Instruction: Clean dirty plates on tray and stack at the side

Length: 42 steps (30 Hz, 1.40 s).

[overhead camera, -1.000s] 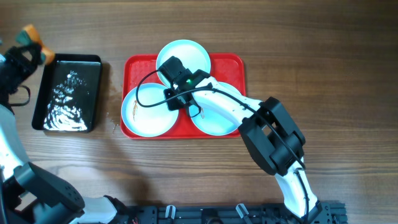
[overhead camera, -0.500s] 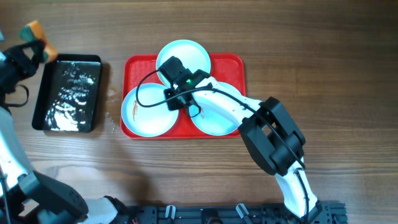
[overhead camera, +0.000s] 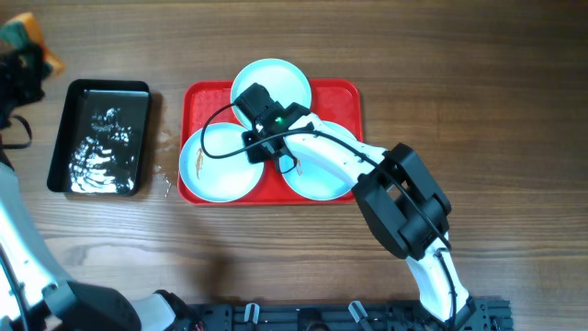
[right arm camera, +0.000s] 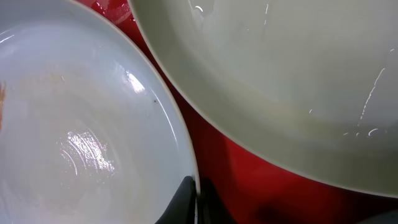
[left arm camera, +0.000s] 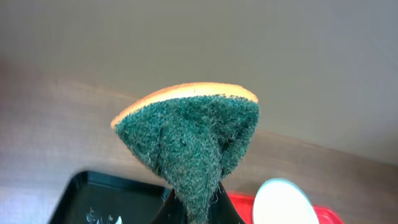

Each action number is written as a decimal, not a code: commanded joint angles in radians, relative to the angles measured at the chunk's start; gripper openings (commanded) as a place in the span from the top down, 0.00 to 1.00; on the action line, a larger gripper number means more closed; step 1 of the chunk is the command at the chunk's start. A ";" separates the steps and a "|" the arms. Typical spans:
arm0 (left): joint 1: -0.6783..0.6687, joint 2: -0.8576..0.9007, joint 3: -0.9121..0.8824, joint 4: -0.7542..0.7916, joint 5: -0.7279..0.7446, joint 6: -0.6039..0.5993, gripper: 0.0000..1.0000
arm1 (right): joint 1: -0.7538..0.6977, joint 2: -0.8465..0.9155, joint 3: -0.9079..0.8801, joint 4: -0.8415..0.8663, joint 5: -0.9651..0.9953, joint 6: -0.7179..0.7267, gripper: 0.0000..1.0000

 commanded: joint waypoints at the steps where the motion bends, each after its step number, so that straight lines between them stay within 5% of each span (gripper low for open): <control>1: -0.023 0.239 -0.166 -0.046 -0.097 0.126 0.96 | 0.004 0.026 -0.007 -0.007 0.011 -0.022 0.95; 4: -0.012 0.377 -0.181 -0.076 -0.001 0.114 0.96 | 0.004 0.026 -0.007 -0.020 0.011 -0.022 0.95; 6: 0.026 0.290 -0.102 -0.073 0.161 -0.011 0.96 | 0.004 0.026 -0.007 -0.024 0.011 -0.023 0.95; 12: 0.044 -0.041 -0.032 0.072 0.171 -0.110 0.96 | 0.004 0.026 -0.007 -0.022 0.011 -0.036 0.95; 17: 0.033 0.120 -0.142 -0.085 -0.249 -0.109 0.96 | 0.004 0.026 -0.007 -0.017 0.011 -0.046 0.95; 20: 0.032 0.267 -0.166 -0.193 -0.496 -0.296 0.96 | 0.004 0.026 -0.007 -0.017 0.011 -0.045 0.96; 22: 0.032 0.229 -0.133 -0.192 -0.310 -0.295 0.96 | 0.004 0.026 -0.007 -0.020 0.011 -0.047 0.96; 25: 0.028 0.107 -0.093 -0.062 0.159 -0.295 0.96 | 0.004 0.026 -0.007 -0.016 0.011 -0.049 0.93; 28: -0.004 0.026 -0.093 -0.055 0.283 -0.291 0.96 | 0.004 0.026 -0.006 -0.009 0.000 -0.050 0.93; 32: -0.164 0.043 -0.161 -0.279 0.008 -0.291 0.96 | -0.008 0.026 -0.006 0.011 -0.135 -0.072 0.93; 37: -0.324 0.048 -0.330 -0.270 -0.136 -0.291 0.96 | -0.067 0.026 -0.006 -0.004 -0.234 -0.071 0.96; 42: -0.385 0.048 -0.436 -0.226 -0.205 -0.243 0.96 | -0.104 0.025 0.000 -0.069 -0.120 -0.084 0.96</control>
